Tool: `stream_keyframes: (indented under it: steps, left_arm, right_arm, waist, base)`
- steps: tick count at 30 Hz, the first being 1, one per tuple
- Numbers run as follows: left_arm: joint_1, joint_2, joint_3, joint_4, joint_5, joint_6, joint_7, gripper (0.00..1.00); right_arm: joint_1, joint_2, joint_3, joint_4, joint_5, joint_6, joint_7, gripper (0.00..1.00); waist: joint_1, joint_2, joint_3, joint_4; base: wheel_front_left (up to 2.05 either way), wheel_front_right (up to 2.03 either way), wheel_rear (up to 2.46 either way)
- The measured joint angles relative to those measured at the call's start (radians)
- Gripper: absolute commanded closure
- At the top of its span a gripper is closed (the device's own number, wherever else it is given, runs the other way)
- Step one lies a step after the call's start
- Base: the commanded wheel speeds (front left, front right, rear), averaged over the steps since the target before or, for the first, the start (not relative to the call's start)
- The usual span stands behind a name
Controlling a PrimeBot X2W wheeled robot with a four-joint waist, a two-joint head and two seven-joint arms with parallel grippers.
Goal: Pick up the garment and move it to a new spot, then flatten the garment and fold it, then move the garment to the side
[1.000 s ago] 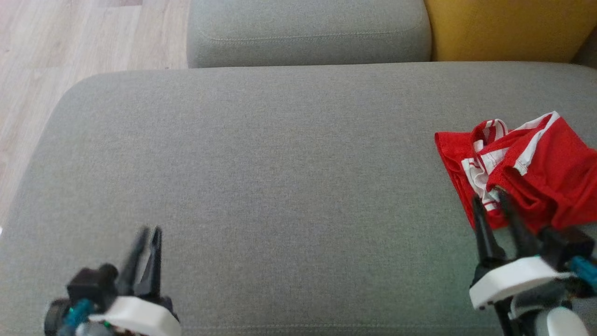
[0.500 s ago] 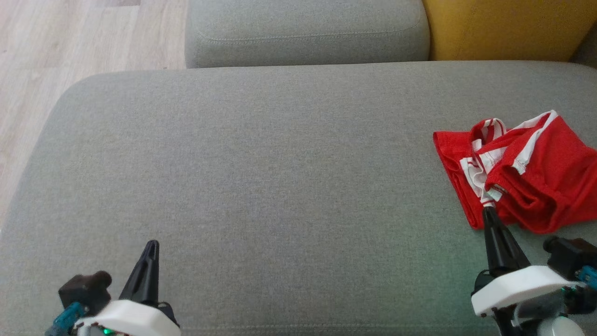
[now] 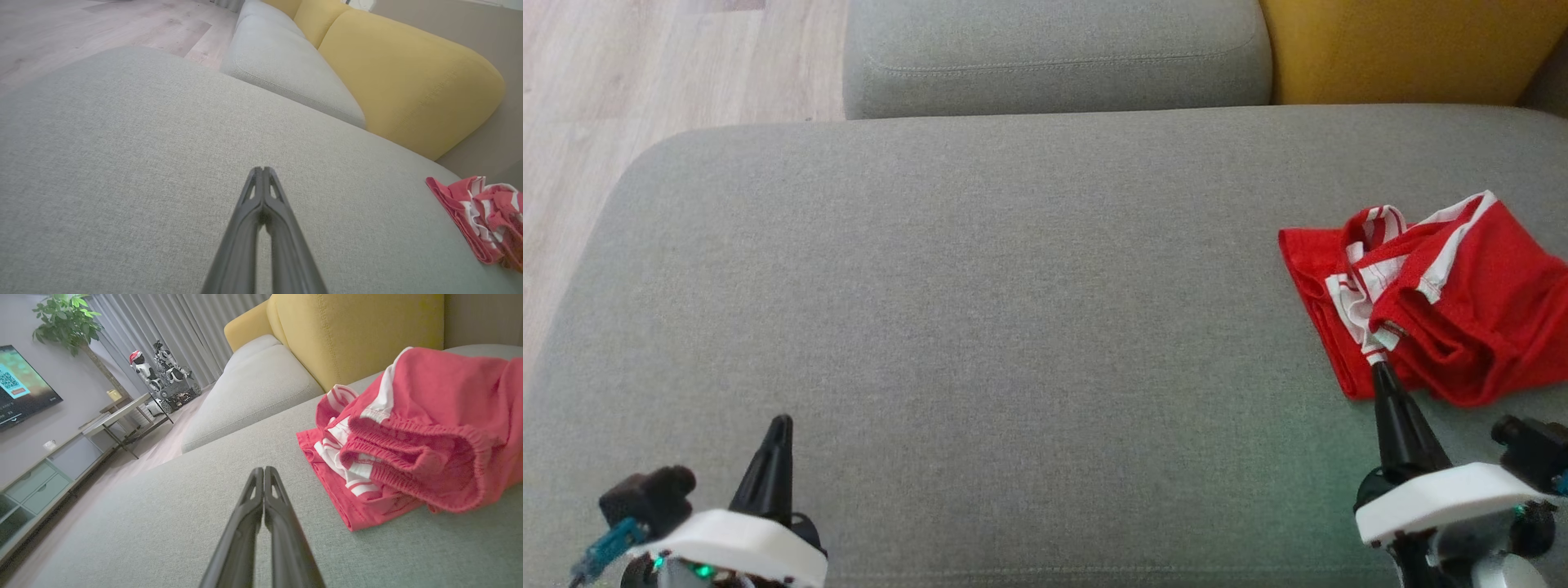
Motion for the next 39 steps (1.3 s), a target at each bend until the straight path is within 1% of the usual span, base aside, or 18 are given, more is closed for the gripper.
stream_keyframes:
  steps: [14, 18, 22, 26, 27, 39]
  left_arm:
    - [-0.023, -0.027, 0.039, 0.025, -0.142, -0.027, 0.027, 1.00]
    - [-0.030, -0.030, 0.050, 0.028, -0.174, -0.029, 0.035, 1.00]
    - [-0.031, -0.036, 0.055, 0.041, -0.214, -0.045, 0.044, 1.00]
    - [-0.037, -0.044, 0.066, 0.049, -0.252, -0.047, 0.054, 1.00]
    - [-0.040, -0.046, 0.071, 0.051, -0.262, -0.054, 0.060, 1.00]
    - [-0.058, -0.068, 0.106, 0.074, -0.383, -0.077, 0.083, 1.00]
  right_arm:
    - [-0.023, -0.002, -0.005, 0.031, 0.168, 0.000, 0.000, 1.00]
    - [-0.023, -0.002, -0.006, 0.038, 0.204, 0.000, 0.000, 1.00]
    - [-0.026, -0.002, -0.007, 0.047, 0.253, 0.000, 0.000, 1.00]
    - [-0.040, -0.002, -0.010, 0.053, 0.300, 0.000, 0.000, 1.00]
    - [-0.043, -0.002, -0.011, 0.054, 0.312, 0.000, 0.000, 1.00]
    - [-0.050, -0.003, -0.018, 0.082, 0.453, 0.000, 0.000, 1.00]
  waist:
    - [0.0000, 0.0000, 0.001, -0.005]
    - [0.0000, 0.0000, 0.002, -0.006]
    - [0.0000, 0.0000, 0.002, -0.007]
    - [0.0000, 0.0000, 0.002, -0.009]
    - [0.0000, 0.0000, 0.002, -0.009]
    - [0.0000, 0.0000, 0.003, -0.013]
  base:
    - [0.00, 0.00, 0.00]
    - [0.00, 0.00, 0.00]
    - [0.00, 0.00, 0.00]
    - [0.00, 0.00, 0.00]
    - [0.00, 0.00, 0.00]
    - [0.00, 0.00, 0.00]
